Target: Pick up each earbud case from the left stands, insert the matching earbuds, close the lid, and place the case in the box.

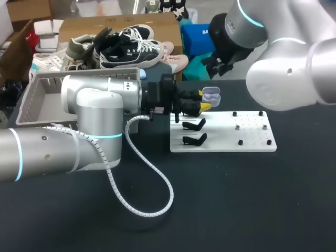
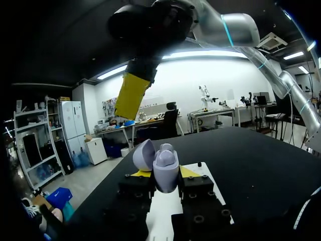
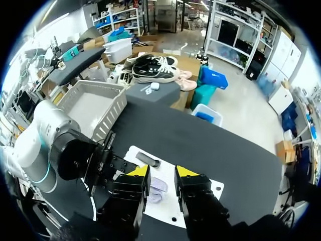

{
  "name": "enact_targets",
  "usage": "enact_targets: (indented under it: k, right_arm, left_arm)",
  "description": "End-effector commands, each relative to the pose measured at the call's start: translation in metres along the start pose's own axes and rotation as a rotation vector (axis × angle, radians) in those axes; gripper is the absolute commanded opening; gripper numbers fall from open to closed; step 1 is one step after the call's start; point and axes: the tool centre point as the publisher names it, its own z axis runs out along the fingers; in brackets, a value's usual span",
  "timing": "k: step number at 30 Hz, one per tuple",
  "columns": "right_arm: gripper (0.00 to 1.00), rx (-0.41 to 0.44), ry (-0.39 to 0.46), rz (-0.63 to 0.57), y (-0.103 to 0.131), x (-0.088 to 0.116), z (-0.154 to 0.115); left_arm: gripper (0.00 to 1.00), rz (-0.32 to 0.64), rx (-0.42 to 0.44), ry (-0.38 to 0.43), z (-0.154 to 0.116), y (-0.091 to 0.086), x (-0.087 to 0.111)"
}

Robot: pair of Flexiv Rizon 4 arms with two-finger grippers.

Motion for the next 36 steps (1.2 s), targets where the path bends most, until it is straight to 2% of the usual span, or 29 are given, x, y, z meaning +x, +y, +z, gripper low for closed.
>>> enact_targets:
  k: [1,7,15,31,36]
  right_arm:
    - [0.29,0.005,0.016,0.012,-0.001,-0.005,0.018]
    - [0.28,0.005,0.053,0.047,-0.004,0.006,0.034]
    - [0.27,0.001,0.082,0.058,-0.004,0.023,0.038]
    - [0.26,0.003,0.078,0.084,0.000,0.040,0.020]
    - [0.29,0.006,0.017,0.102,0.000,0.037,-0.003]
  left_arm:
    - [0.00,0.001,-0.003,-0.001,0.000,-0.001,0.000]
    - [0.00,0.001,-0.003,-0.001,0.000,-0.001,0.000]
    - [0.00,0.001,-0.003,-0.001,0.000,-0.001,0.000]
    - [0.00,0.001,-0.003,-0.001,0.000,-0.001,0.000]
    - [0.00,0.001,-0.003,-0.001,0.000,-0.001,0.000]
